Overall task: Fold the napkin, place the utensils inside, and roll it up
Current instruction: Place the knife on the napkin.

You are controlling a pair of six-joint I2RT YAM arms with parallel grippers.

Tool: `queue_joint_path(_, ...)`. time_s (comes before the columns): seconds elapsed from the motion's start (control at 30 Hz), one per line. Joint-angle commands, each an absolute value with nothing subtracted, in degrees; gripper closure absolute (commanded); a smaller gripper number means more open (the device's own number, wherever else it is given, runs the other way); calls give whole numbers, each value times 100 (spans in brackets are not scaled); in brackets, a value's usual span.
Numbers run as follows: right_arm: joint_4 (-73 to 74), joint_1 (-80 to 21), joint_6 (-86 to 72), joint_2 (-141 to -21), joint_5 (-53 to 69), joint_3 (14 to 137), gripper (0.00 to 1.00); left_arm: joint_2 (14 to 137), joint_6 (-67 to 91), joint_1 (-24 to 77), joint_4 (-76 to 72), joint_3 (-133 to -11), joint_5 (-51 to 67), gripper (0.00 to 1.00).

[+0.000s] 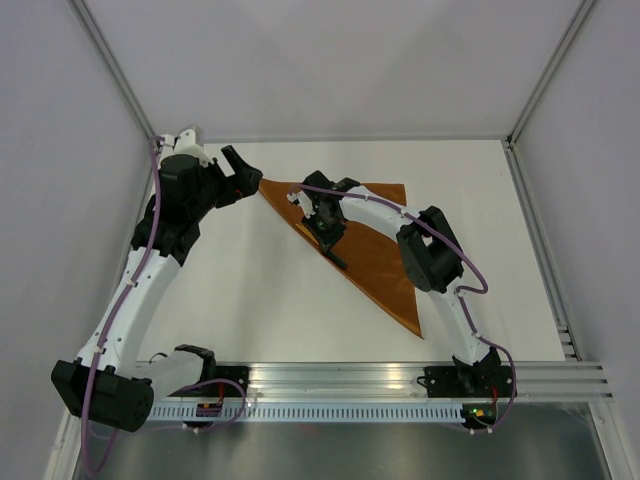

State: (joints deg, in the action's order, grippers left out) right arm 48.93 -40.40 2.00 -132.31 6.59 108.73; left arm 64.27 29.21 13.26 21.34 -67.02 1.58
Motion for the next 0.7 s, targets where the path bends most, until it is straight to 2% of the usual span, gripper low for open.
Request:
queue_joint_path(0.0,5133,-4087,26,-13140,580,11083,74,6451,2830,1310,2092,-6803,220,0)
queue_joint_path(0.2,5159,-4087,26,-12947,598,11109,63,6469,2821,1310,2092,-6820,193,0)
queue_joint_path(0.4,5203,-4087,61,-12841,606,11214,59,6442,2707,1309,1969,-6794,333,0)
queue_joint_path(0.67,5423,-3990,123,-12437,817,11689,41,6056,2540,1301,1442,-6355,659,0)
